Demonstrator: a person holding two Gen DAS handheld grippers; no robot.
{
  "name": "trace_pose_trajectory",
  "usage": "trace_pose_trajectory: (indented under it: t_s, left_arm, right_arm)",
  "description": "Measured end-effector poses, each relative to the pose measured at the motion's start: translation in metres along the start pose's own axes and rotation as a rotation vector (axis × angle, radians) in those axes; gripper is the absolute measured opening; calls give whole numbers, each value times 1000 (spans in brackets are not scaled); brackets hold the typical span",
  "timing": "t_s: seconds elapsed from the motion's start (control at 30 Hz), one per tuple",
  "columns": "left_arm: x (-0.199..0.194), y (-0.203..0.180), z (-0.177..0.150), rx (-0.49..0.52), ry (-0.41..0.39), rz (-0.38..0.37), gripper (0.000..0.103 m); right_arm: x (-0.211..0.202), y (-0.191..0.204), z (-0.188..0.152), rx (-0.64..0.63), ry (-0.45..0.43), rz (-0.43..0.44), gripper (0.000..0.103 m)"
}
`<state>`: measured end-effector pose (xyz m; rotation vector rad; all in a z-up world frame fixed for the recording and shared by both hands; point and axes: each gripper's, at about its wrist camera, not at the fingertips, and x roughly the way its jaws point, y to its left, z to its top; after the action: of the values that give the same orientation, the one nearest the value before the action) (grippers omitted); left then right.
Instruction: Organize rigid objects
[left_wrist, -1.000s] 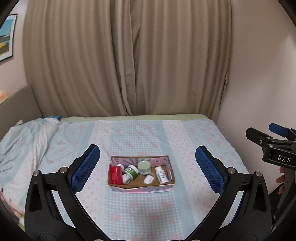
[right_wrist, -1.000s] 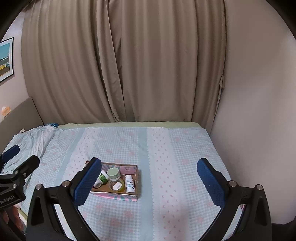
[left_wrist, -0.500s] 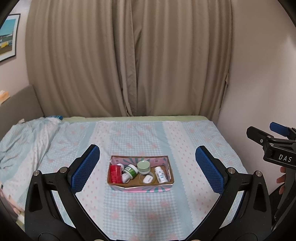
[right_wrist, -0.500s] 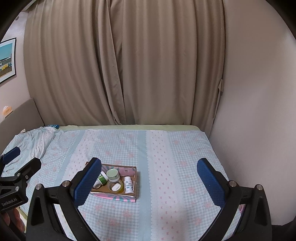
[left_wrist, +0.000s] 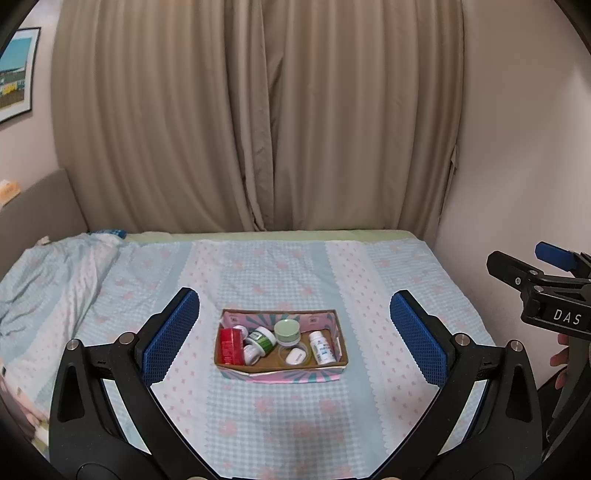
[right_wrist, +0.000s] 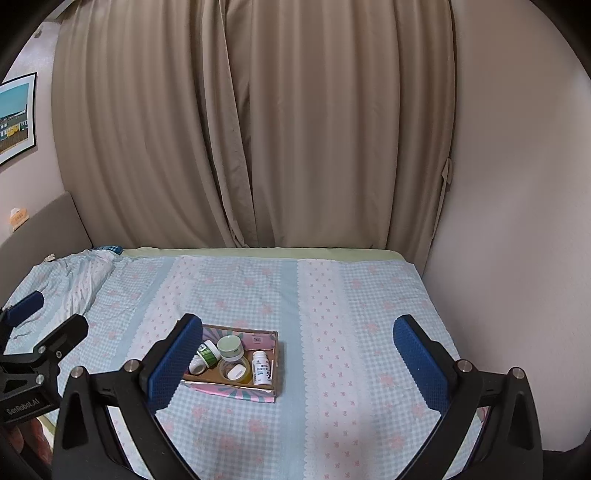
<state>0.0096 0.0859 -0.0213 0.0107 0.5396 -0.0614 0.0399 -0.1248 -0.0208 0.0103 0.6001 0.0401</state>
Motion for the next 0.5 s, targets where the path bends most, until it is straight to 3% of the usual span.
trace_pose_trajectory:
  t_s: [0.5]
  left_arm:
    - [0, 2, 0, -20, -2, -3, 103]
  right_arm:
    - [2, -1, 0, 1, 1, -1, 103]
